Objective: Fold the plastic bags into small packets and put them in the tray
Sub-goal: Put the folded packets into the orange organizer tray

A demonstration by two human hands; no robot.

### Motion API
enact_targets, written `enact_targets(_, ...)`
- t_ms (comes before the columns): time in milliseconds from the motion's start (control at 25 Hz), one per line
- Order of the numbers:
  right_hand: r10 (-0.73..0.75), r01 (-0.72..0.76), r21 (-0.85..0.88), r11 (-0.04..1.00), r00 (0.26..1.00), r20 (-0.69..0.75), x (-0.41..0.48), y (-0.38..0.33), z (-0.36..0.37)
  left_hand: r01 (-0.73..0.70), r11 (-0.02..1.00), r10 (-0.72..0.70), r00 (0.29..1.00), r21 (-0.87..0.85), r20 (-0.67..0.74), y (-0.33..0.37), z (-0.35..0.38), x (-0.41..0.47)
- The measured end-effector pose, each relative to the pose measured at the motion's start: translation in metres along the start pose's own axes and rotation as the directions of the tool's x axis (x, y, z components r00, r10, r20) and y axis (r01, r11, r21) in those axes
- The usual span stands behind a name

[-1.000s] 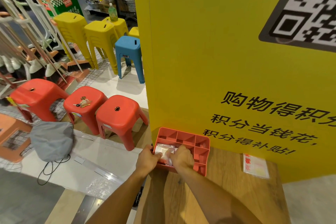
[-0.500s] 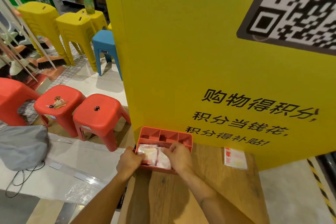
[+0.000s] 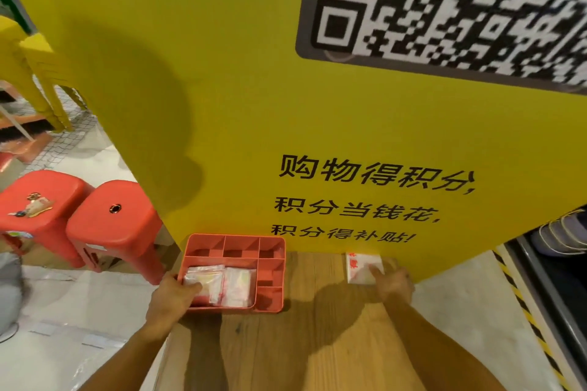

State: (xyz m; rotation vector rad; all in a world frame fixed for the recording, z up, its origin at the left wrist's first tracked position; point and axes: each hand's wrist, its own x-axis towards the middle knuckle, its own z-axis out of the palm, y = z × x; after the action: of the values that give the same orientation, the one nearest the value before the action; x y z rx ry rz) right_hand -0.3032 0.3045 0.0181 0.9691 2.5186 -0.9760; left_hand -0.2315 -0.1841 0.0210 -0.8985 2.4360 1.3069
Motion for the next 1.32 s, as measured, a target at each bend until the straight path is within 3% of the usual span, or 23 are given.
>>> enact_targets(80,-0.042,0.042,-0.005,0.999,0.999,-0.008,0.008,-0.003,0.002,0.025,1.0,-0.025,1.0,0.006,-0.003,-0.003,-0.001,0.003)
enact_targets(360,0.058,-0.075,-0.073,0.994,0.974,-0.22,0.022,-0.008,0.025,0.028,0.995,-0.019,0.995,-0.095,0.095,0.008,-0.013,-0.005)
enact_targets(520,-0.11,0.107,0.1,0.989,0.994,0.022,0.007,0.001,0.011,0.018,0.987,-0.002,0.995,-0.159,0.1,0.0,-0.019,-0.01)
enact_targets(600,-0.082,0.06,0.302,0.952,0.995,0.06,0.001,0.0,0.006,-0.007,0.987,0.022,0.995,-0.16,0.096,0.001,-0.019,-0.013)
enact_targets(760,0.014,-0.073,0.48,0.874,0.992,0.126,-0.031,-0.012,0.008,0.008,0.984,0.009,0.995,-0.176,0.096,-0.009,-0.016,-0.004)
enact_targets(920,-0.138,-0.008,0.598,0.801,0.97,0.198,-0.121,-0.072,0.025,0.05,0.981,-0.037,0.997,-0.189,0.071,0.0,-0.013,-0.007)
enact_targets(1080,-0.255,0.068,0.547,0.834,0.928,0.274,-0.197,-0.153,0.085,0.148,0.969,-0.139,0.989,-0.199,0.058,0.011,-0.011,-0.007)
enact_targets(1240,-0.269,0.199,0.237,0.951,0.909,0.318,-0.224,-0.178,0.138,0.133,0.984,-0.124,0.989,-0.116,0.082,0.009,-0.014,-0.003)
enact_targets(1320,-0.271,0.268,0.048,0.962,0.927,0.259,-0.23,-0.178,0.145,0.123,0.987,-0.113,0.989,-0.103,0.098,0.006,-0.015,-0.001)
